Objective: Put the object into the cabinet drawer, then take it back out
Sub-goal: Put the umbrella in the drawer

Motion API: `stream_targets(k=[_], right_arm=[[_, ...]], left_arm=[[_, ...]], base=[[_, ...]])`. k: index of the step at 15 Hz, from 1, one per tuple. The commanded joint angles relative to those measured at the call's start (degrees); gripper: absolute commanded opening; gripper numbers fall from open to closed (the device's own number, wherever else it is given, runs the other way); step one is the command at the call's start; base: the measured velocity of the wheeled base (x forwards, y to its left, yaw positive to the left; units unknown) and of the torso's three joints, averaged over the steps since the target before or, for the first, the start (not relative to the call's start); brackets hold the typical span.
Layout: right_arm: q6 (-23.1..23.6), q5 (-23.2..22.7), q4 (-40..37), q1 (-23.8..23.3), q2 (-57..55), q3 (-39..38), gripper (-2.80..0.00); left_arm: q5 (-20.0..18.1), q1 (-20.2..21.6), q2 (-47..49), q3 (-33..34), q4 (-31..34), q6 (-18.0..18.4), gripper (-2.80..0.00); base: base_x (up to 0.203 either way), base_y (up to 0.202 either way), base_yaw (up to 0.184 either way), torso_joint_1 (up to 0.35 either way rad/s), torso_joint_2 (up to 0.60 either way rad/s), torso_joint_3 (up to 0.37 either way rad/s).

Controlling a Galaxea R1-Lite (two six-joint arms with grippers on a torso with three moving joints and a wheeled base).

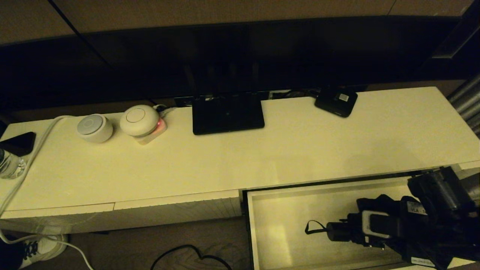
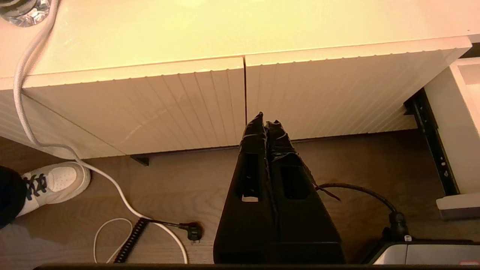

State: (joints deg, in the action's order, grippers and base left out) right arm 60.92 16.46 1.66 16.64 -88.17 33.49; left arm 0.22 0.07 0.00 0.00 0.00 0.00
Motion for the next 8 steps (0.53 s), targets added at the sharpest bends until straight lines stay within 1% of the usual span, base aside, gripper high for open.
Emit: stream_targets(k=[1,4,8], right_arm=[[0.4,-0.3,3.4,-1.4,-7.2,0.5,-2.8],[0.4,-0.3,8.1,-2.7,-11.6,0.8,-2.8],[0.7,-0.5,11.0,-2.9,-12.4,0.5,-2.8]], left_arm=[[0.0,0.0,0.0,0.2,0.0,0.0,-2.8],[0.0,0.0,0.0,0.2,0.0,0.0,-2.8],[0.0,0.0,0.0,0.2,0.0,0.0,-2.8]], base=[[0.0,0.0,0.0,0.0,0.0,0.0],[0.0,0.0,0.0,0.0,0.0,0.0],[0.0,0.0,0.0,0.0,0.0,0.0]])
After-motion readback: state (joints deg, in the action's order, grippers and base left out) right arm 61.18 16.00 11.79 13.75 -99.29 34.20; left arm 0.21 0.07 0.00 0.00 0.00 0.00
